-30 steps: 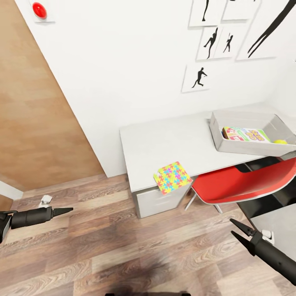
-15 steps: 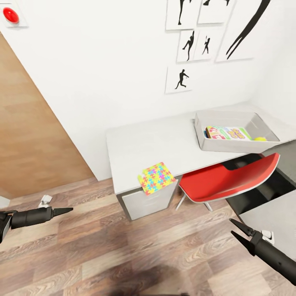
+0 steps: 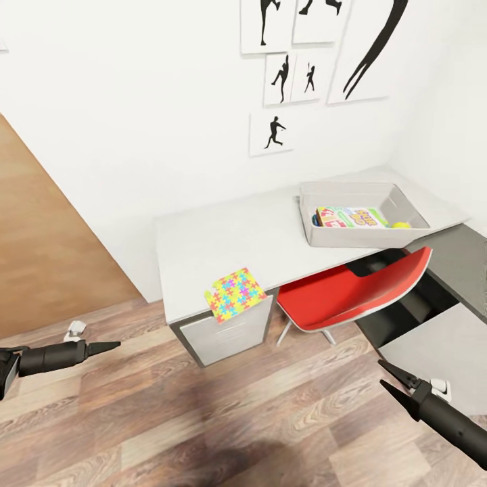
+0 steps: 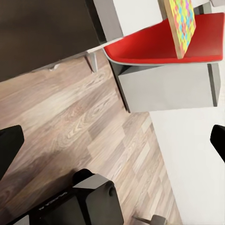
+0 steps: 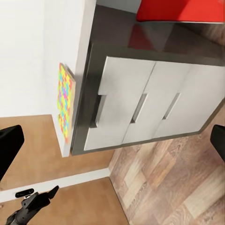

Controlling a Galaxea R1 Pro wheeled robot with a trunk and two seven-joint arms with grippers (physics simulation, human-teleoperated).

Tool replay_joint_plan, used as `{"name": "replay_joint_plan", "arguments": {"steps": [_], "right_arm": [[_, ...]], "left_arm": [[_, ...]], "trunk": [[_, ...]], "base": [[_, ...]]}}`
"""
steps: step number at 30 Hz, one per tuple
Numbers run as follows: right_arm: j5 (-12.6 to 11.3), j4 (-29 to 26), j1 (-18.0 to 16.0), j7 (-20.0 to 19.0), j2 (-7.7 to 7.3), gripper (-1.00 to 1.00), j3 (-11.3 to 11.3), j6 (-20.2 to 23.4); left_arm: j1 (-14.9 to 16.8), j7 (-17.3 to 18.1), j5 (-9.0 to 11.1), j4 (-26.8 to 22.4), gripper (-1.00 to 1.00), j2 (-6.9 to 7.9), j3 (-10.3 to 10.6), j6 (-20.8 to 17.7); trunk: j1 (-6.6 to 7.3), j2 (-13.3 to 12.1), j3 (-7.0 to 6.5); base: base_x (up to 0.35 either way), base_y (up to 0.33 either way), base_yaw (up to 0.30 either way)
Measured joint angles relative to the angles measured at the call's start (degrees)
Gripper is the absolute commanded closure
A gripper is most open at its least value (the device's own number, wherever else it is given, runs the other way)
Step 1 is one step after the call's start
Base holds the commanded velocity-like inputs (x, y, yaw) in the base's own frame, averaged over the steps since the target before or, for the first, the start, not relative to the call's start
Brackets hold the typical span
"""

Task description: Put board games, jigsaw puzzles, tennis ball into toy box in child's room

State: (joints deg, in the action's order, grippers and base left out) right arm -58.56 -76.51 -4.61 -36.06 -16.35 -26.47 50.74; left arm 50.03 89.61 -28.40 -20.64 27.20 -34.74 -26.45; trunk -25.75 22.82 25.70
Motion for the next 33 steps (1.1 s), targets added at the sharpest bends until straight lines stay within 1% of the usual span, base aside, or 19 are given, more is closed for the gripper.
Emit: {"name": "replay_joint_plan", "arguments": {"steps": [7, 18, 33], "right_arm": [[0.0, 0.0, 0.0, 0.0, 0.00, -1.00, 0.0, 0.0], [0.0, 0.0, 0.0, 0.0, 0.00, -1.00, 0.1, 0.0], [0.0, 0.0, 0.0, 0.0, 0.00, -1.00, 0.1, 0.0]], "left_arm": [[0.0, 0.0, 0.0, 0.0, -1.00, -0.13, 0.0, 0.0], [0.0, 0.0, 0.0, 0.0, -1.00, -0.54, 0.0, 0.0], [0.0, 0.0, 0.0, 0.0, -1.00, -0.63, 0.0, 0.0]], "trunk": [[0.00, 0.0, -0.01], [0.00, 0.0, -0.02], [0.00, 0.0, -0.02]], "base": [[0.000, -0.140, -0.004], [0.000, -0.082, 0.000], [0.000, -0.280, 0.000]]}}
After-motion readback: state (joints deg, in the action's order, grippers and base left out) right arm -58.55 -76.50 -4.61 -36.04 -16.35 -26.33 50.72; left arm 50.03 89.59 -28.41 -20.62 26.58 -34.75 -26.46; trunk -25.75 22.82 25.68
